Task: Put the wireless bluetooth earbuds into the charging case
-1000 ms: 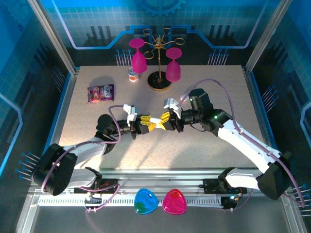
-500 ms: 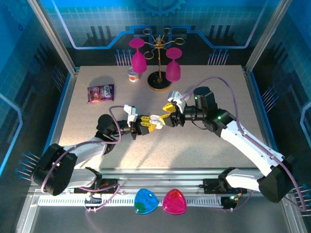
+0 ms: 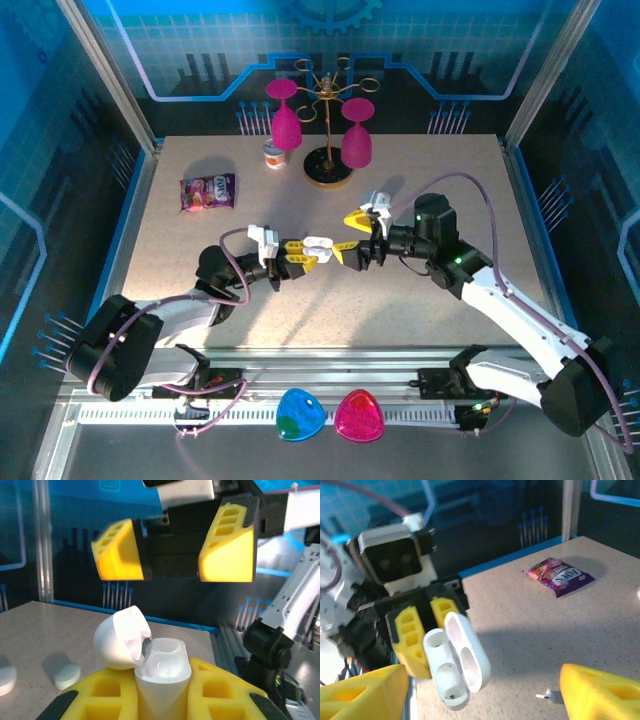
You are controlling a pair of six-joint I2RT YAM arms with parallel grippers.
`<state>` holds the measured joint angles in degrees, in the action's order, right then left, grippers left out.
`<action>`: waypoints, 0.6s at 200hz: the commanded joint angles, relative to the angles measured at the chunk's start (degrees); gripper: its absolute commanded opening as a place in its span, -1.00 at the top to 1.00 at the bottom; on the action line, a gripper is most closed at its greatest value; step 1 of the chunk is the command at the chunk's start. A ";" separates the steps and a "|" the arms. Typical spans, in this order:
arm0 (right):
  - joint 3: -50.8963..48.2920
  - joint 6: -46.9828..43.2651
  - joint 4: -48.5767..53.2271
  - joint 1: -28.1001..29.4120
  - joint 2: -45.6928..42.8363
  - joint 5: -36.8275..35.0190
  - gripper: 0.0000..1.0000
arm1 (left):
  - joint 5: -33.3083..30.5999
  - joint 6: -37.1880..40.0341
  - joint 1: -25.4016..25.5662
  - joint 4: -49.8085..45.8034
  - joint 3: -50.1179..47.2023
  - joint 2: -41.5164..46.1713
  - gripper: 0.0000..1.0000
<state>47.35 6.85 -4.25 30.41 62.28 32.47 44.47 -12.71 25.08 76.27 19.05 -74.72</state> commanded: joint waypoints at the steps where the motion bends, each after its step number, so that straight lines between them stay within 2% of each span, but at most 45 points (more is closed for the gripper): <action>1: -5.32 13.13 -13.44 -2.62 0.98 -6.35 -0.55 | -5.32 3.46 -1.01 3.96 -1.76 2.75 0.99; 19: -8.04 18.84 -17.59 -2.82 4.42 -11.27 -0.53 | -8.16 3.91 -2.04 3.98 -3.25 5.43 1.00; 48: -5.47 22.15 -14.39 -0.56 14.74 -15.10 -0.50 | -9.95 4.74 -2.32 2.38 -4.11 9.55 1.00; 95: 10.17 25.78 4.22 5.33 33.77 -21.60 -0.42 | -8.91 5.74 -2.24 -3.15 -3.73 14.49 1.00; 120: 17.20 27.32 9.66 7.83 41.91 -25.11 -0.27 | -8.78 5.82 -2.23 -3.17 -3.80 14.95 1.00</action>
<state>58.72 30.92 -3.68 35.99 99.09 12.56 36.56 -8.56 23.09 73.54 15.57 -60.77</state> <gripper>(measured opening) 0.664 0.179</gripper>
